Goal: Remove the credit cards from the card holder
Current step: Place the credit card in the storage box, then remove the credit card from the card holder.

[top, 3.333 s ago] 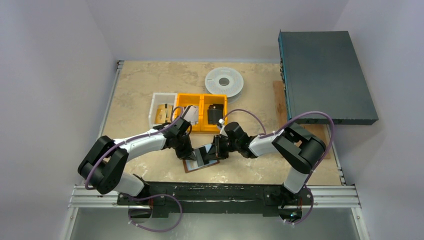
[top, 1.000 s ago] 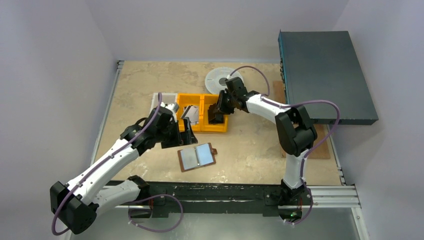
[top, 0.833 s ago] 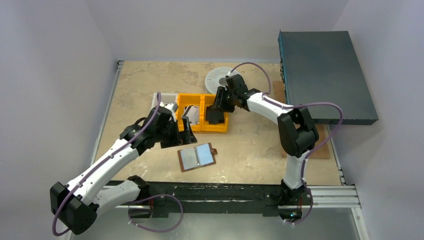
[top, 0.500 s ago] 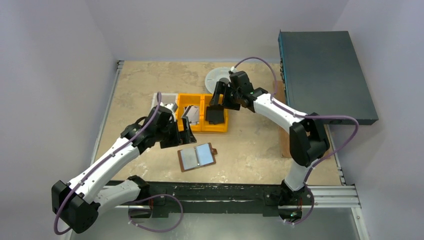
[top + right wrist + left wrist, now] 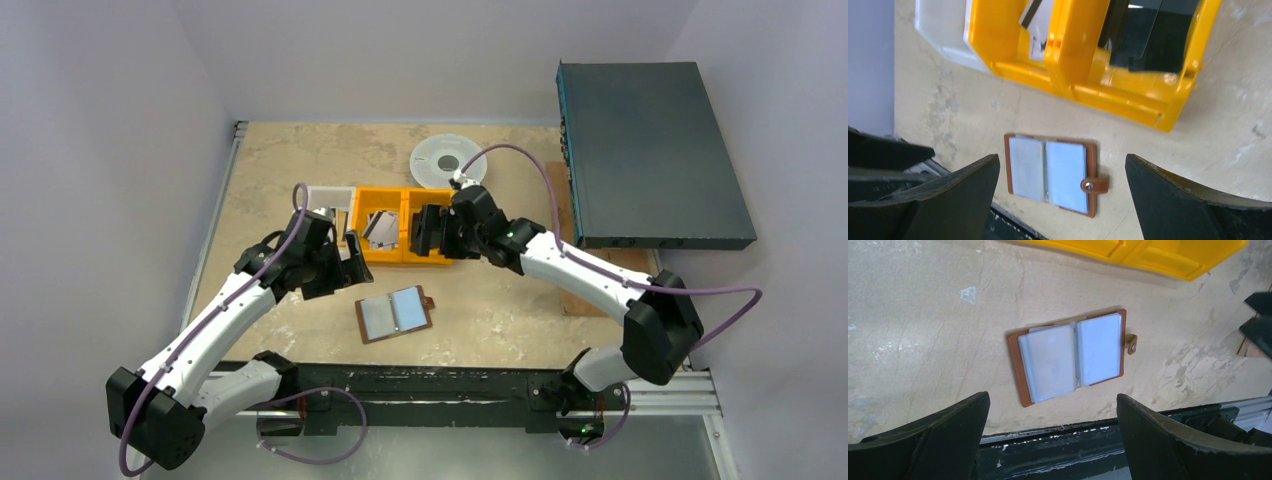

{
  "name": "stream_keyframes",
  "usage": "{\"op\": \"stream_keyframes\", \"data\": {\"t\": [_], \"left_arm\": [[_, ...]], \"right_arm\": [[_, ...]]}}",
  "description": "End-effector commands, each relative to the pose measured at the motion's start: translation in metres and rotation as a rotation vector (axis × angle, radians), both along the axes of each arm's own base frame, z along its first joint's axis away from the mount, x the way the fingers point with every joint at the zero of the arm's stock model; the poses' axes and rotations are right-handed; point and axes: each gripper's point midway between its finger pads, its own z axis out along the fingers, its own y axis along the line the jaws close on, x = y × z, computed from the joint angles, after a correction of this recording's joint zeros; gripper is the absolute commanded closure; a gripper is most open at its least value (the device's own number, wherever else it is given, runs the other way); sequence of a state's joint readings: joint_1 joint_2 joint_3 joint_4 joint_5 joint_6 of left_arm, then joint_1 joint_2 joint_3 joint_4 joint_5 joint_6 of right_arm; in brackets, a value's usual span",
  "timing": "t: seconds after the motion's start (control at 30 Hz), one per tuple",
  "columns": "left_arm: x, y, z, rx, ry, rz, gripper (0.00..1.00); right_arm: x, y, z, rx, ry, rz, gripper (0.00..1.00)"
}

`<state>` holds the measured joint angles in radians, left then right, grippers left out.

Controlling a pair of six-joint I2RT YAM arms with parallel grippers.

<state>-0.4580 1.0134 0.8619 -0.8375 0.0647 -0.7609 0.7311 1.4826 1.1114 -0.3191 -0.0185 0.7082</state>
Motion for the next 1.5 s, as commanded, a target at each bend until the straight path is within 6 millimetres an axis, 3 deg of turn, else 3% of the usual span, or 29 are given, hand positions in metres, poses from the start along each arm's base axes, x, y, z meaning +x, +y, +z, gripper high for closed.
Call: {"op": "stream_keyframes", "data": {"t": [0.0,0.2,0.3,0.73,1.0,1.47], "left_arm": [[0.011,0.007,0.013,0.009,-0.035,0.075,0.01],[0.010,0.017,0.011,0.038,-0.017,0.145,0.01],[0.008,0.023,0.010,0.060,-0.012,0.164,0.01],[0.000,0.053,0.004,0.160,0.012,0.251,0.01],[-0.002,0.070,-0.003,0.175,0.017,0.295,0.01],[-0.007,0.074,-0.024,0.118,0.052,0.322,0.01]], "right_arm": [[-0.024,0.012,0.002,0.038,-0.025,-0.024,0.01],[-0.067,0.026,-0.034,-0.088,-0.025,0.074,0.01],[-0.079,0.028,-0.044,-0.120,-0.025,0.124,0.01],[-0.096,0.070,-0.074,-0.243,-0.023,0.210,0.01],[-0.103,0.090,-0.082,-0.253,-0.010,0.243,0.02],[-0.109,0.109,-0.088,-0.264,0.002,0.292,0.23]]}}
